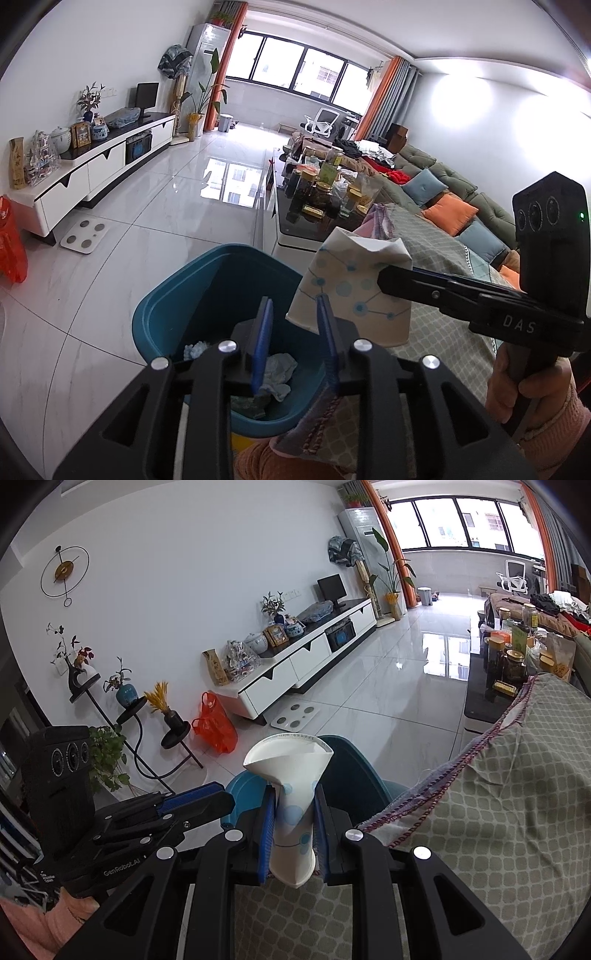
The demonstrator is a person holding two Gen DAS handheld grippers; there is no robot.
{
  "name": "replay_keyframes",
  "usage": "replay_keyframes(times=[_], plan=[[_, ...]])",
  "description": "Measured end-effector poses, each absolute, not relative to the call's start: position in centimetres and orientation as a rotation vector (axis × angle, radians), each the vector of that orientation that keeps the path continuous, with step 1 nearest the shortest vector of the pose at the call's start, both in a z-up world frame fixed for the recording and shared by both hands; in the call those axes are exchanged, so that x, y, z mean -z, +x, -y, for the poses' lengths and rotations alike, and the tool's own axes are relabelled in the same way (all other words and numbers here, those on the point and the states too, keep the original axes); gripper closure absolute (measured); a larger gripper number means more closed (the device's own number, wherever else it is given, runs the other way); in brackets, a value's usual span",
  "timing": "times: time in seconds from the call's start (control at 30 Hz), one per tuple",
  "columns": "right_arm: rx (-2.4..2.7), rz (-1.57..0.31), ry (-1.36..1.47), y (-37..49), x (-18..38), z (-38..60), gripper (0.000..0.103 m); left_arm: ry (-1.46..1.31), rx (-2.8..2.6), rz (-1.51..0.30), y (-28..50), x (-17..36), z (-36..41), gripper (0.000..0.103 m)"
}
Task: Collect trash
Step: 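Lower both items into the teal bin and open both tools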
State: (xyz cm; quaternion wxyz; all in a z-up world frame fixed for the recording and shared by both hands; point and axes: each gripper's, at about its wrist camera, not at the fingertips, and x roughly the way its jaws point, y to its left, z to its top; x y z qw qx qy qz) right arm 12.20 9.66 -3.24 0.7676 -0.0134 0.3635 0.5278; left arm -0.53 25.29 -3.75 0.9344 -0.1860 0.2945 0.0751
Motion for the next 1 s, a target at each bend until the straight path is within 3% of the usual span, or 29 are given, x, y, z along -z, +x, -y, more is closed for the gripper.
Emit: replay_keyframes(times=[1.0], plan=[[-1.143,-0.922,-0.033,13.6,5.3,-14.6,0.081,-0.434,-0.184,-0.666,0.7,6.4,-27.2,0.075]])
